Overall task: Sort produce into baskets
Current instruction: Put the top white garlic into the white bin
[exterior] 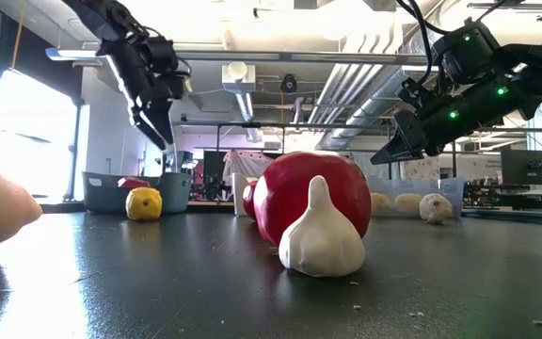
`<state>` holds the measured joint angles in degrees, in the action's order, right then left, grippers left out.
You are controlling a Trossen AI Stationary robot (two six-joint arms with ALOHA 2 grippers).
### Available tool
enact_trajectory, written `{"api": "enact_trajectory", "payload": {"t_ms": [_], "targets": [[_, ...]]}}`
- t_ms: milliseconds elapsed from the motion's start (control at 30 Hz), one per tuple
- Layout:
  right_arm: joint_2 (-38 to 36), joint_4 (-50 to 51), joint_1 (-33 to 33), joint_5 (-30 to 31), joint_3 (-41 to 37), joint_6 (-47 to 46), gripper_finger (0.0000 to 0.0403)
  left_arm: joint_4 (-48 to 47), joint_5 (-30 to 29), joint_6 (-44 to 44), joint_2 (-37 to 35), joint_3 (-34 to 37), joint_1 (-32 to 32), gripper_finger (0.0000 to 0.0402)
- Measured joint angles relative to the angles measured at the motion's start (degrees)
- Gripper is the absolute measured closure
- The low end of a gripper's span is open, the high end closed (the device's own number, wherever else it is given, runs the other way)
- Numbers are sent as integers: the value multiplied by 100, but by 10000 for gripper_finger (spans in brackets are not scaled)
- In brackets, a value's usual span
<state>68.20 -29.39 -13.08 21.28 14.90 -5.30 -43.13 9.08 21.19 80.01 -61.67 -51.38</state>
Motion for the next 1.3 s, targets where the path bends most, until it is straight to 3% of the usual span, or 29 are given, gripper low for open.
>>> {"api": "enact_trajectory", "payload": {"t_ms": [233, 367, 667, 933, 1133, 1300], "targets": [[1, 0, -2, -72, 0, 20, 399, 1103, -72, -193, -511, 821, 790, 16], [-1, 1, -2, -181, 0, 22, 399, 1178, -79, -275, -635, 958, 1234, 16], [1, 0, 2, -1410, 0, -17, 399, 1620, -18, -411, -642, 977, 2432, 16], [-2, -116, 2, -1403, 0, -85, 387, 3133, 202, -770, -636, 1748, 3327, 16], [-2, -173, 146, -1228, 0, -68, 342, 3433, 572, -2016, -636, 1980, 3912, 16], [-2, -173, 200, -931, 0, -68, 304, 3764, 374, -2794, -502, 1983, 4393, 16]]}}
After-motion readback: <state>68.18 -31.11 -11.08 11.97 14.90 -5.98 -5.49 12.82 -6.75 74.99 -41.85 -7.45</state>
